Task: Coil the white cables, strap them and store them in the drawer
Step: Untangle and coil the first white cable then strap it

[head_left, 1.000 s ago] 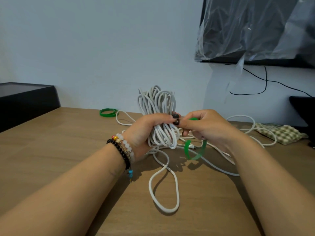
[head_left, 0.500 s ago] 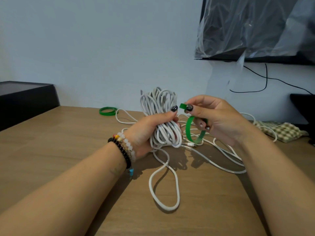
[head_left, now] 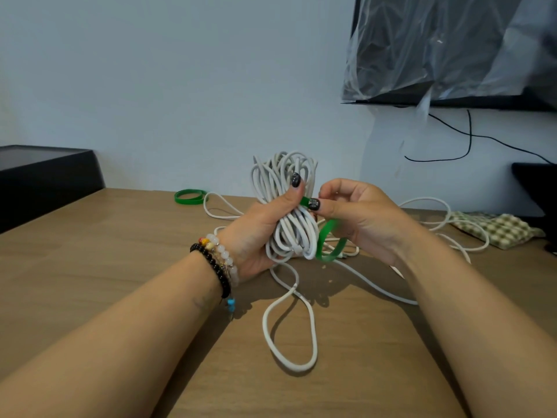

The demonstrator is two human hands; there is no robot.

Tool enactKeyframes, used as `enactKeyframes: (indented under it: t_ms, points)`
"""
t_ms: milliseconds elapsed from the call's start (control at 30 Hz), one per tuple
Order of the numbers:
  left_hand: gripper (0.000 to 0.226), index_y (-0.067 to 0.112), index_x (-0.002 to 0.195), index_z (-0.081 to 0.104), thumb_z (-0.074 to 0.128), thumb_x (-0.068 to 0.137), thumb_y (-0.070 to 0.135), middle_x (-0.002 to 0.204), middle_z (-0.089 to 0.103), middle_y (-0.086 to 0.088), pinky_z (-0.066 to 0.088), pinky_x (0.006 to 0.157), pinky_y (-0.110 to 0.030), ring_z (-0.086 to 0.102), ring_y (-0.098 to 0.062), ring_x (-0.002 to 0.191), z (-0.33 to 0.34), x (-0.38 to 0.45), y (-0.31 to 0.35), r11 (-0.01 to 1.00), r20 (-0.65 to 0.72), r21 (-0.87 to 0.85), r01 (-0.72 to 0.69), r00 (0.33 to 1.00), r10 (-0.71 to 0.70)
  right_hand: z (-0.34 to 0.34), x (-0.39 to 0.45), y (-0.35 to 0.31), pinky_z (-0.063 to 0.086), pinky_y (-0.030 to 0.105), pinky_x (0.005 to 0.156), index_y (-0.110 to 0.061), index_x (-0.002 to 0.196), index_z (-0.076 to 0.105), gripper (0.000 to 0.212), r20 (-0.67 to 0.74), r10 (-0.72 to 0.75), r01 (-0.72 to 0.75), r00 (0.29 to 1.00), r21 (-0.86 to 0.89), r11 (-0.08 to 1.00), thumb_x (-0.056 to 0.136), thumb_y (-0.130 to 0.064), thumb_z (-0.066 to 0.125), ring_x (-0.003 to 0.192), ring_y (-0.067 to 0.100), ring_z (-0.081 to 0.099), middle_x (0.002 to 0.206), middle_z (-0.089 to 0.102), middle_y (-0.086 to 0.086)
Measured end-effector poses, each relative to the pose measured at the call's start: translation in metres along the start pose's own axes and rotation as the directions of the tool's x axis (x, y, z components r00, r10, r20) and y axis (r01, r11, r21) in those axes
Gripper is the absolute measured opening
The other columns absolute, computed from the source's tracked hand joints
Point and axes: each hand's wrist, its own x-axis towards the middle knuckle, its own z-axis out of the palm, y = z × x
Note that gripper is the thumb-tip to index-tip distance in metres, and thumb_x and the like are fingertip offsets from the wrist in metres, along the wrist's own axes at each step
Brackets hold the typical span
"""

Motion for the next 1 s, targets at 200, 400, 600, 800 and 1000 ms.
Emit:
enactKeyframes:
  t_ms: [200, 400, 600, 800, 1000]
  points:
    - [0.016, 0.004, 0.084, 0.062, 0.067, 0.078, 0.018, 0.059, 0.06, -0.006, 0.051, 0.048, -0.022, 0.059, -0.014, 0.048, 0.004, -0.002, -0.001, 1.0, -0.02, 0.025, -0.009, 1.0, 0.009, 0.002, 0.0, 0.002, 0.036, 0.029, 0.063, -0.02, 0.065, 0.068, 0.018, -0.024, -0.032, 0.03, 0.999, -0.059, 0.998, 0.054, -0.019, 0.081, 0.077, 0.03, 0.047, 0.073, 0.063, 0.01]
    - [0.024, 0.002, 0.058, 0.063, 0.055, 0.073, 0.019, 0.055, 0.059, -0.01, 0.053, 0.052, -0.026, 0.058, -0.018, 0.046, 0.005, -0.001, 0.001, 1.0, -0.038, -0.011, -0.004, 0.999, 0.004, -0.002, -0.001, -0.001, 0.037, 0.024, 0.058, -0.018, 0.067, 0.068, 0.015, -0.008, -0.028, 0.027, 1.0, -0.083, 0.996, 0.058, -0.019, 0.079, 0.064, 0.023, 0.048, 0.073, 0.065, 0.009]
    - [0.02, 0.0, 0.073, 0.068, 0.061, 0.062, 0.016, 0.052, 0.055, -0.008, 0.057, 0.052, -0.03, 0.057, -0.018, 0.042, 0.003, -0.005, 0.013, 0.971, 0.008, -0.232, -0.056, 0.998, 0.059, -0.011, -0.006, -0.012, 0.03, 0.015, 0.045, -0.01, 0.078, 0.059, 0.018, -0.05, -0.063, 0.064, 0.997, 0.007, 0.998, 0.065, -0.011, 0.071, 0.049, 0.009, 0.034, 0.07, 0.071, 0.01]
    - [0.052, -0.004, 0.112, 0.066, 0.076, 0.063, 0.012, 0.063, 0.06, -0.011, 0.06, 0.062, -0.035, 0.063, -0.022, 0.054, -0.005, -0.004, 0.009, 0.957, 0.399, -0.275, 0.089, 0.917, 0.03, -0.001, -0.005, -0.007, 0.032, 0.018, 0.048, -0.011, 0.075, 0.062, 0.028, -0.104, -0.096, 0.09, 0.99, -0.056, 0.994, 0.054, -0.019, 0.078, 0.068, 0.02, 0.047, 0.088, 0.075, 0.015]
    - [0.034, -0.005, 0.095, 0.066, 0.073, 0.066, 0.012, 0.064, 0.063, -0.014, 0.06, 0.066, -0.038, 0.066, -0.025, 0.056, -0.007, -0.005, 0.009, 0.961, 0.47, -0.244, 0.132, 0.882, -0.002, 0.0, -0.003, -0.004, 0.031, 0.021, 0.053, -0.01, 0.075, 0.059, 0.019, -0.095, -0.1, 0.092, 0.99, -0.085, 0.992, 0.069, -0.007, 0.076, 0.047, 0.004, 0.05, 0.058, 0.067, 0.0]
